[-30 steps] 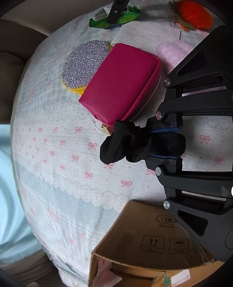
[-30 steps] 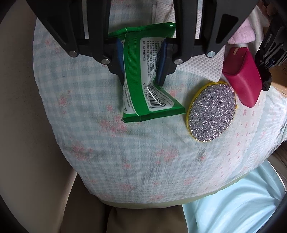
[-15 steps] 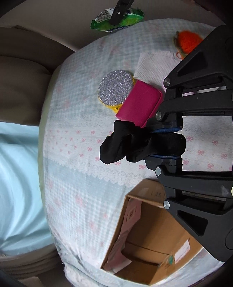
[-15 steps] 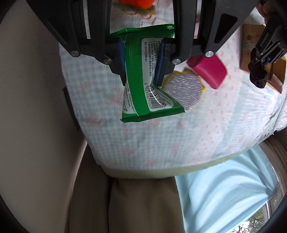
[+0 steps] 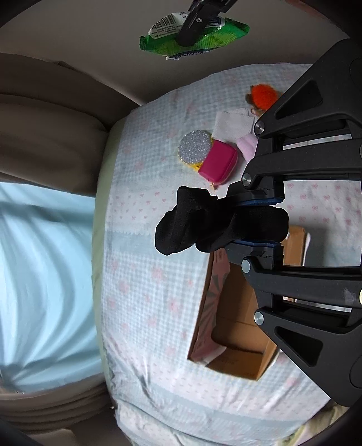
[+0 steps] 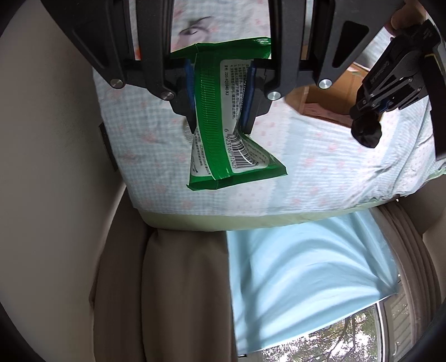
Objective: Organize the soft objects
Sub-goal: 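Carry the black sock and green wipes pack over the cardboard box with both tools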
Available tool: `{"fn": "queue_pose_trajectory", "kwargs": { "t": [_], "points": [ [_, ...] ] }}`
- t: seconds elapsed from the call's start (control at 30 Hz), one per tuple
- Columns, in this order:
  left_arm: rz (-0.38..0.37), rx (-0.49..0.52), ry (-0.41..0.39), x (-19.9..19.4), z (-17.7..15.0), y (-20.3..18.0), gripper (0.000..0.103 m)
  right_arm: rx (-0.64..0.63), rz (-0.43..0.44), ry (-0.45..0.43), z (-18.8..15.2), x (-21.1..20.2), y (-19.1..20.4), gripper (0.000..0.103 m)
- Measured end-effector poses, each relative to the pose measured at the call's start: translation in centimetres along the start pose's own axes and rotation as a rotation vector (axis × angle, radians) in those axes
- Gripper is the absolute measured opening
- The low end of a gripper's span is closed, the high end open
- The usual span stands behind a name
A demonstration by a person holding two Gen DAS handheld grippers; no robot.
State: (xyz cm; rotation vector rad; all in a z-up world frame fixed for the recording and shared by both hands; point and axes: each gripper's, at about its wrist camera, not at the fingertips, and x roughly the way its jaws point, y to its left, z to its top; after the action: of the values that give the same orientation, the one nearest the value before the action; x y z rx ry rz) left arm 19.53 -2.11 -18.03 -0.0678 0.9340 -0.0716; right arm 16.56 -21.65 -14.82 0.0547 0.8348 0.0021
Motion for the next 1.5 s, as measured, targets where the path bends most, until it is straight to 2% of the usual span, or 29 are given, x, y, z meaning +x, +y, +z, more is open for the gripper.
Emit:
{"fn": "queue_pose_trajectory", "kwargs": {
  "t": [0.13, 0.3, 0.53, 0.67, 0.9, 1.13, 1.33, 1.47, 1.5],
  "points": [
    [0.001, 0.02, 0.005, -2.1, 0.7, 5.0, 0.016, 0.012, 0.023, 0.004, -1.1, -1.4, 5.1, 0.026],
    [0.014, 0.031, 0.051, -2.6, 1.0, 11.6, 0.016, 0.015, 0.032, 0.045, -2.5, -0.8, 11.5, 0.026],
    [0.045, 0.11, 0.144, 0.4, 0.5, 18.0, 0.016, 0.025, 0.094, 0.154, -4.3, 3.4, 18.4, 0.026],
    [0.047, 0.127, 0.198, 3.3, 0.7, 20.2, 0.016, 0.088, 0.105, 0.23, -5.0, 6.9, 21.6, 0.026],
    [0.014, 0.158, 0.321, 9.3, 0.7, 22.1, 0.016, 0.175, 0.118, 0.383, -5.6, 13.1, 23.5, 0.026],
    [-0.003, 0.188, 0.457, 15.6, -0.5, 22.2, 0.016, 0.285, 0.132, 0.532, -6.6, 19.8, 23.2, 0.027],
    [-0.02, 0.219, 0.535, 19.7, -1.6, 22.2, 0.016, 0.282, 0.126, 0.606, -7.4, 23.2, 23.6, 0.026],
    [-0.016, 0.268, 0.556, 21.2, -2.4, 21.9, 0.016, 0.293, 0.12, 0.644, -7.4, 25.0, 23.2, 0.027],
    [-0.016, 0.275, 0.558, 21.4, -2.4, 21.9, 0.024, 0.297, 0.119, 0.65, -7.5, 25.4, 23.1, 0.027]
  ]
}}
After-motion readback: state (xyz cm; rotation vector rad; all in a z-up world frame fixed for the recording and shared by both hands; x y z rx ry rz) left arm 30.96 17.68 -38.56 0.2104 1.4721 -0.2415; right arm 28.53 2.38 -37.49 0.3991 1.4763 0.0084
